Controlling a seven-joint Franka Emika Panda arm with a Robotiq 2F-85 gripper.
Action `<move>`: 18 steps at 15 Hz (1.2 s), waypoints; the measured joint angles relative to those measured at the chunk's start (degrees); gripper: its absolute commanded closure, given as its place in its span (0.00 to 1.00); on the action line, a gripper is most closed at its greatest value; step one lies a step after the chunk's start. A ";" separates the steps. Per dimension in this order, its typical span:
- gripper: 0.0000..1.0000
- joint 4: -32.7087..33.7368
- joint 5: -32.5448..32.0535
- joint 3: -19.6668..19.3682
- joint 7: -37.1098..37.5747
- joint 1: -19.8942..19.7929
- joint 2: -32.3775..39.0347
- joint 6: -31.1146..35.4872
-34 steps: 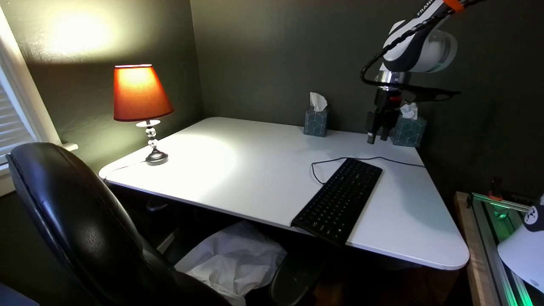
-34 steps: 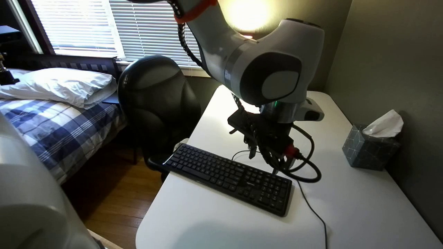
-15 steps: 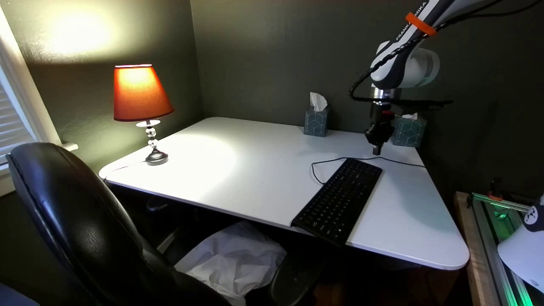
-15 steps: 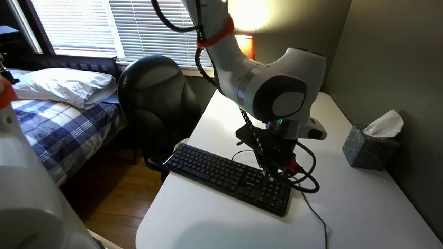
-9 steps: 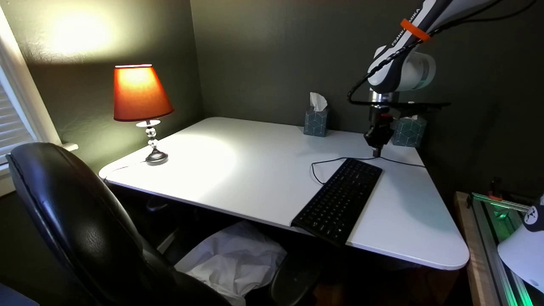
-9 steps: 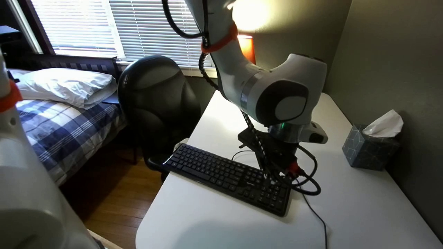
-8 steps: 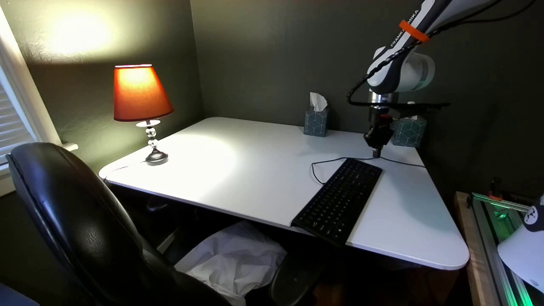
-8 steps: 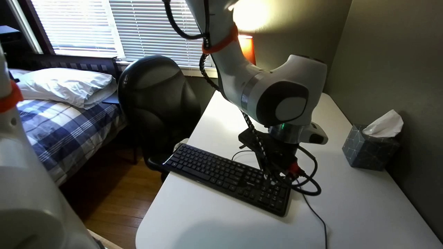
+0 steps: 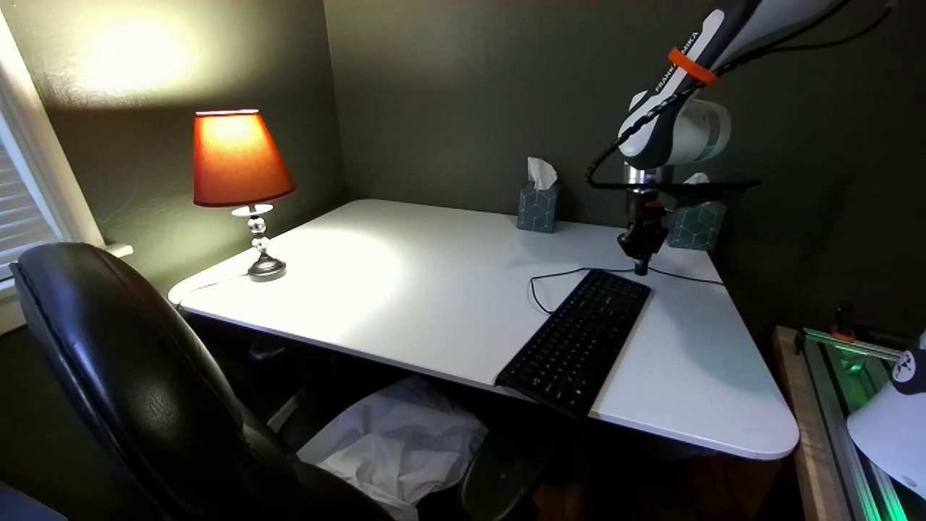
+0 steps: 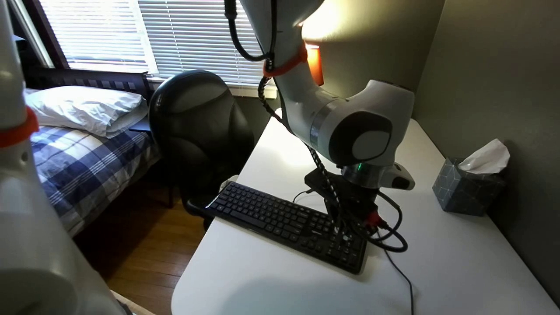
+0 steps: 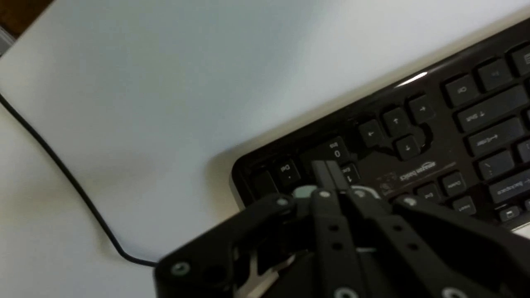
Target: Press a button on the keyboard
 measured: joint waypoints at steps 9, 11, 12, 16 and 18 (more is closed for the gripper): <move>1.00 3.92 0.72 2.09 -1.46 -1.57 3.78 -4.71; 1.00 4.72 0.72 2.34 -1.61 -1.81 4.65 -5.14; 1.00 5.09 0.72 2.43 -1.66 -1.92 5.09 -5.16; 1.00 6.15 0.72 2.80 -1.73 -2.36 6.52 -5.17; 1.00 6.56 0.88 3.10 -2.02 -2.62 7.05 -5.17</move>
